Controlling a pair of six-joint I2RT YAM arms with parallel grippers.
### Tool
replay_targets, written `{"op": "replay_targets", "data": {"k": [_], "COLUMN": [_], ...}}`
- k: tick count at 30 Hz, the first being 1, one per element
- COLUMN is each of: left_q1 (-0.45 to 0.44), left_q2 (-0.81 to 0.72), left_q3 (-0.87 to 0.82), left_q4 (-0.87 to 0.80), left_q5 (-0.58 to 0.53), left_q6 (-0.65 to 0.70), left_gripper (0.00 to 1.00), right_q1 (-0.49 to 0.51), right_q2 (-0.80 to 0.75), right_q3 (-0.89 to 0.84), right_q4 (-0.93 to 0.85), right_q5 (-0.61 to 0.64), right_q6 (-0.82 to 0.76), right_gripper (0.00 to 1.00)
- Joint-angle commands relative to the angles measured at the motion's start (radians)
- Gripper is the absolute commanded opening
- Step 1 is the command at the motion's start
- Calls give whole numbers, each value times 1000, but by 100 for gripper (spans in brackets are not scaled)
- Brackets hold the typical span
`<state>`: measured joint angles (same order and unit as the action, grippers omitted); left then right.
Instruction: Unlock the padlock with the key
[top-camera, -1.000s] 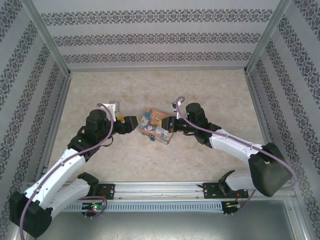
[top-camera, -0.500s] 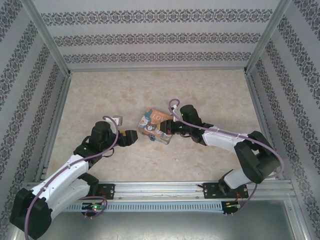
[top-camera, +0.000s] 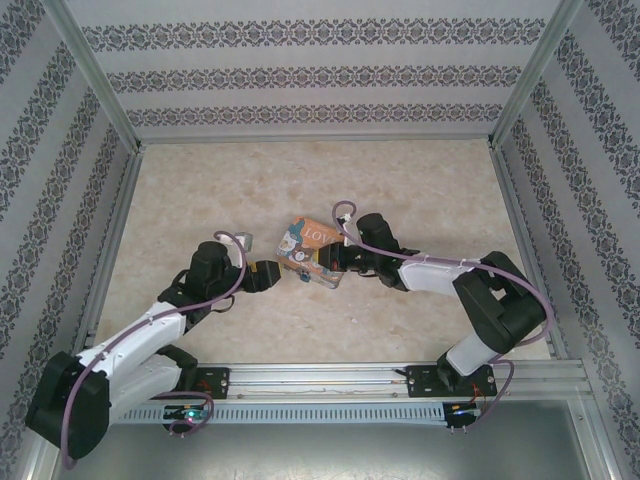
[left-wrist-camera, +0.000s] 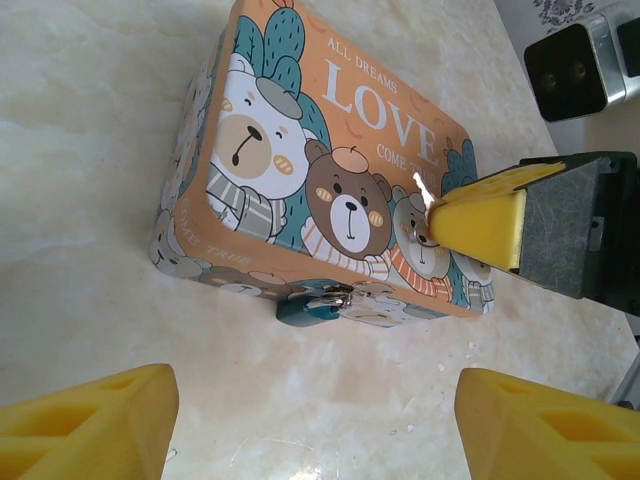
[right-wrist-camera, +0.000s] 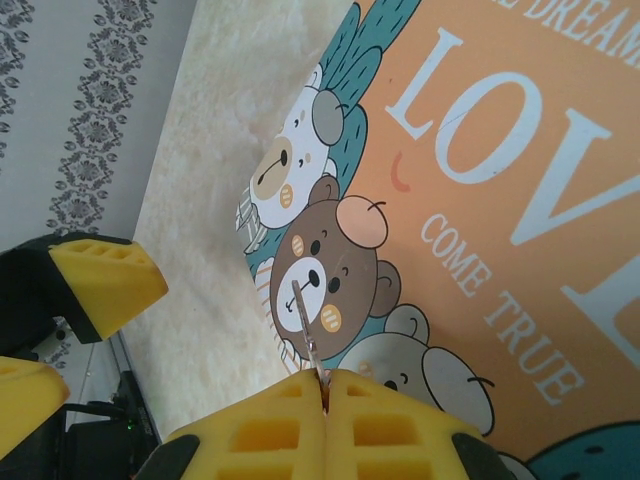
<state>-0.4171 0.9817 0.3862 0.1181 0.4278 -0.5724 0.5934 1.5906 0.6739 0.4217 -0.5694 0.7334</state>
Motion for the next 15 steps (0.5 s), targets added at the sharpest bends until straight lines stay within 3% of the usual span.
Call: {"op": "replay_targets", "data": {"k": [1,15], "left_q1": [-10,-29], "left_q2": [16,158], "left_q3": [-19,-32], "left_q4": [121,236], "left_q5": [48,113], "left_q6": [-17,-25], "left_gripper": [71,60], "right_q1": [6,14], "right_q2": [29,87], "right_q3": [-29,-74], "right_q4": [59,154], "right_q5": [-24,-34], "right_q6": [15,52], "right_gripper": [0,0]}}
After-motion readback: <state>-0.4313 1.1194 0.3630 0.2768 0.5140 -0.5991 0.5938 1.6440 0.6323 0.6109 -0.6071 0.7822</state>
